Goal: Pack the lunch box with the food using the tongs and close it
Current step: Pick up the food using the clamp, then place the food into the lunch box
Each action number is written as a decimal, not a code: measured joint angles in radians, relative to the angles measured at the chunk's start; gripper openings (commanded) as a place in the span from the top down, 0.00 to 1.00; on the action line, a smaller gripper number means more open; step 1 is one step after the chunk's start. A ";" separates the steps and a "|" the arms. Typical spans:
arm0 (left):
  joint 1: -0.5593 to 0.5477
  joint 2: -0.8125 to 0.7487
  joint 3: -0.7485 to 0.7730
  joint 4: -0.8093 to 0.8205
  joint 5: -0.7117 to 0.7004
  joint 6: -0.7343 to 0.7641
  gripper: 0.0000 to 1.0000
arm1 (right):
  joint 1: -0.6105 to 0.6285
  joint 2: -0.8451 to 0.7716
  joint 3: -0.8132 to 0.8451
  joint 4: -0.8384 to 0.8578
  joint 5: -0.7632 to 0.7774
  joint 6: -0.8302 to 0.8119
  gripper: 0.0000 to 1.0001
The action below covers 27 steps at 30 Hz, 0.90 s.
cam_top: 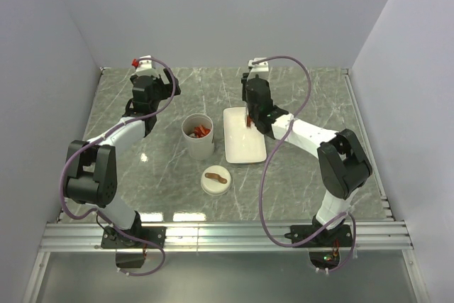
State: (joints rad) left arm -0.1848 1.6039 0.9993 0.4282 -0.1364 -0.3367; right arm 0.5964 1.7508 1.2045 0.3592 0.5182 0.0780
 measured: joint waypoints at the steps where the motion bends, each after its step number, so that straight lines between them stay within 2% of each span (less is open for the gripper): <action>1: 0.000 0.000 0.000 0.000 0.000 0.000 0.01 | 0.002 0.000 0.000 -0.001 0.007 -0.001 0.74; 6: 0.000 0.000 0.000 0.000 0.000 0.000 0.00 | 0.003 0.000 0.004 -0.007 0.021 0.000 0.83; 15: 0.000 0.000 0.000 0.000 0.000 0.000 0.01 | 0.004 -0.085 -0.001 -0.044 -0.078 -0.064 0.85; 21: 0.000 0.000 0.000 0.000 -0.001 -0.001 0.01 | 0.005 -0.236 -0.008 0.005 -0.283 -0.088 0.84; 27: 0.000 0.000 0.000 0.001 -0.004 -0.001 0.01 | 0.006 -0.280 0.029 0.026 -0.555 -0.074 0.84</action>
State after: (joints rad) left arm -0.1848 1.6039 0.9993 0.4290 -0.1402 -0.3378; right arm 0.6029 1.4704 1.2331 0.3847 -0.0364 0.0036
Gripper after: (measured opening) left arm 0.995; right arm 0.353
